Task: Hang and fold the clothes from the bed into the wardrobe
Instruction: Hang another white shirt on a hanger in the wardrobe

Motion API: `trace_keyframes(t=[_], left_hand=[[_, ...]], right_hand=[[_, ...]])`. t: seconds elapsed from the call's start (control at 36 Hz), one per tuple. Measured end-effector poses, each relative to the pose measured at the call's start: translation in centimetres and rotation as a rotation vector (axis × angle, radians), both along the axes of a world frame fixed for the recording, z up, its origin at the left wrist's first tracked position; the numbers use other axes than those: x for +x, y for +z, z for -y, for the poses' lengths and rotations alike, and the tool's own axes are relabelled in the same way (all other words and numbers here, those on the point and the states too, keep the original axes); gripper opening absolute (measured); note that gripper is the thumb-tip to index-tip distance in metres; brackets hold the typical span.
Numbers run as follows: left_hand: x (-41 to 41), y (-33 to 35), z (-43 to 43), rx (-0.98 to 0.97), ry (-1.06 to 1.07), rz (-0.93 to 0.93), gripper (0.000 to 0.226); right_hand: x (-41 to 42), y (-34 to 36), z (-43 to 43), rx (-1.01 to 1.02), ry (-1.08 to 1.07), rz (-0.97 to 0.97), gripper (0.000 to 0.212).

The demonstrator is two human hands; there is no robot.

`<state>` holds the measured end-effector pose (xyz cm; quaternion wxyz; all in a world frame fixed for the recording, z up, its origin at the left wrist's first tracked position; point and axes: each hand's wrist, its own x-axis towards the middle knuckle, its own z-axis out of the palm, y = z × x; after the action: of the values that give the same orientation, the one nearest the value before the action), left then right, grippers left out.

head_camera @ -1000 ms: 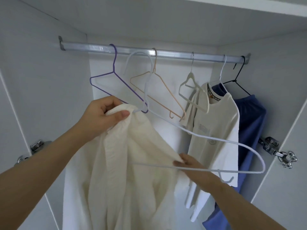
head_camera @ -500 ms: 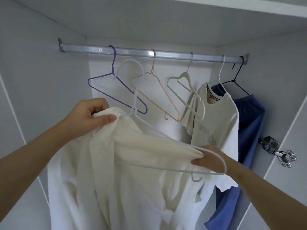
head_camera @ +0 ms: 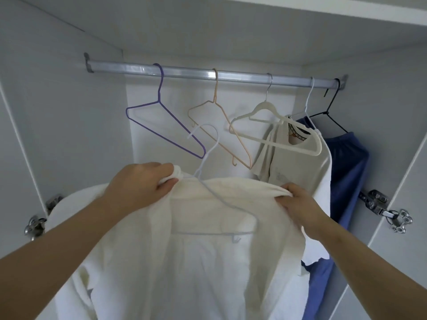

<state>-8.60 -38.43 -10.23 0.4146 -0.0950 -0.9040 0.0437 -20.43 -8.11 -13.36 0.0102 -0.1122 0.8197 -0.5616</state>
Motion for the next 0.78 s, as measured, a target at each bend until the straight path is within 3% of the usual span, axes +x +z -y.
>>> trace_keyframes(t=[0.11,0.19,0.25,0.31,0.36,0.42,0.53,0.58,0.64,0.72,0.78], left_hand=[[-0.8,-0.7,-0.4,0.14,0.085,-0.046,0.029],[-1.2,-0.6,-0.7,0.375,0.086,0.003,0.02],[-1.3,-0.4,-0.9,0.492,0.011,0.016,0.016],[-1.1,-0.4,-1.1,0.575,-0.086,0.027,0.02],[-0.8,-0.5,-1.4,0.614,-0.147,0.03,0.021],[-0.5,-0.7,-1.5,0.61,-0.18,0.02,0.014],[-0.4,-0.4,-2.0,0.611,-0.23,0.009,0.011],[-0.4,-0.2,-2.4,0.615,-0.252,0.014,0.008],[-0.5,-0.2,-2.7,0.601,-0.264,0.022,0.007],[-0.6,-0.4,-2.9,0.585,-0.248,0.054,0.023],[-0.6,-0.4,-2.9,0.608,-0.225,0.102,0.021]], right_hand=[[2.5,1.5,1.3,-0.207,0.159,0.117,0.015],[4.9,2.4,1.5,-0.127,0.522,0.204,0.011],[5.9,3.0,1.6,-0.071,0.666,0.187,0.023],[5.6,3.3,2.0,-0.062,0.529,-0.043,0.029],[4.5,2.8,2.1,-0.054,0.197,-0.33,0.024],[3.5,2.5,2.0,0.021,-0.015,-0.461,0.011],[2.8,2.0,2.1,0.226,0.115,-0.317,0.018],[3.3,1.9,2.9,0.235,0.253,-0.267,0.011],[3.2,1.6,3.6,0.251,0.324,-0.278,0.019],[3.0,1.3,4.0,0.175,0.32,-0.267,0.021],[2.9,1.0,4.1,0.166,0.282,-0.284,0.023]])
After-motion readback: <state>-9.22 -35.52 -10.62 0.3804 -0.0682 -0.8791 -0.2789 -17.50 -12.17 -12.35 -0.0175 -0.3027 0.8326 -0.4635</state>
